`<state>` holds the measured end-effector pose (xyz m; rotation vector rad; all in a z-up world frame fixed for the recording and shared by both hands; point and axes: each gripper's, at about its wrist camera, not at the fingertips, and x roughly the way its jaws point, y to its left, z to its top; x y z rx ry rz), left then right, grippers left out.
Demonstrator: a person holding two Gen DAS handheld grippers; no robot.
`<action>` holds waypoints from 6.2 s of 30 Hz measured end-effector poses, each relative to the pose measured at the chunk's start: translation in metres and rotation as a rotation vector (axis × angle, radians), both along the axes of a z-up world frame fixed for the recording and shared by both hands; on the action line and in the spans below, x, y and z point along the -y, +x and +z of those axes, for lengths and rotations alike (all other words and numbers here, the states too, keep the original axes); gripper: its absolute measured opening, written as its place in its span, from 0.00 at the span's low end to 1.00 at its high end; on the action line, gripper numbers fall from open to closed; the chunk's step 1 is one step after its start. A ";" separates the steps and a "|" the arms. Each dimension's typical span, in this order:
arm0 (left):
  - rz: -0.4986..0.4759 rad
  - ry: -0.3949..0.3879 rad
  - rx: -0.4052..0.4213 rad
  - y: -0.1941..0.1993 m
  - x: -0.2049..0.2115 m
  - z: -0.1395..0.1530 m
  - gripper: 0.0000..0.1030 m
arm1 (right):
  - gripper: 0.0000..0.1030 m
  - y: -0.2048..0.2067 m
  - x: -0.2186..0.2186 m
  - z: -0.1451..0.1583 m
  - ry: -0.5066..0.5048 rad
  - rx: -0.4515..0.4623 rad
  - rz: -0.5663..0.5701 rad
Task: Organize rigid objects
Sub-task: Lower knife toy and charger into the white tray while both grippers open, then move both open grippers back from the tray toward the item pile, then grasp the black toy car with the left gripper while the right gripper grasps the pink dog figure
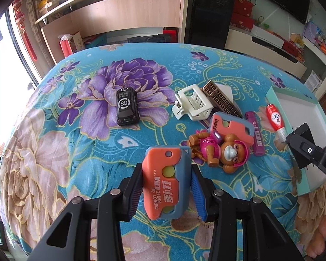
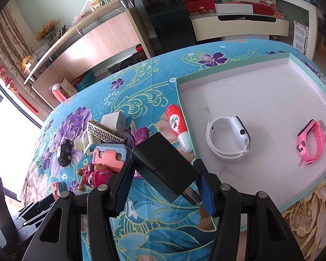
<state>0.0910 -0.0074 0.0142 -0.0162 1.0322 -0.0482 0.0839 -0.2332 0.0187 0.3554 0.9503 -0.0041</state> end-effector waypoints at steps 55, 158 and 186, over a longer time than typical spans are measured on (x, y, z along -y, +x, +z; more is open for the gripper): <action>-0.405 -0.031 0.002 0.074 0.244 0.011 0.44 | 0.37 -0.024 0.145 0.002 0.084 0.066 -0.357; 0.338 -0.022 0.195 0.016 -0.093 0.016 1.00 | 0.98 0.026 -0.121 -0.025 -0.170 0.073 0.279; 0.254 -0.043 0.092 0.080 -0.078 -0.030 0.86 | 0.93 0.040 -0.128 -0.050 -0.203 -0.042 0.207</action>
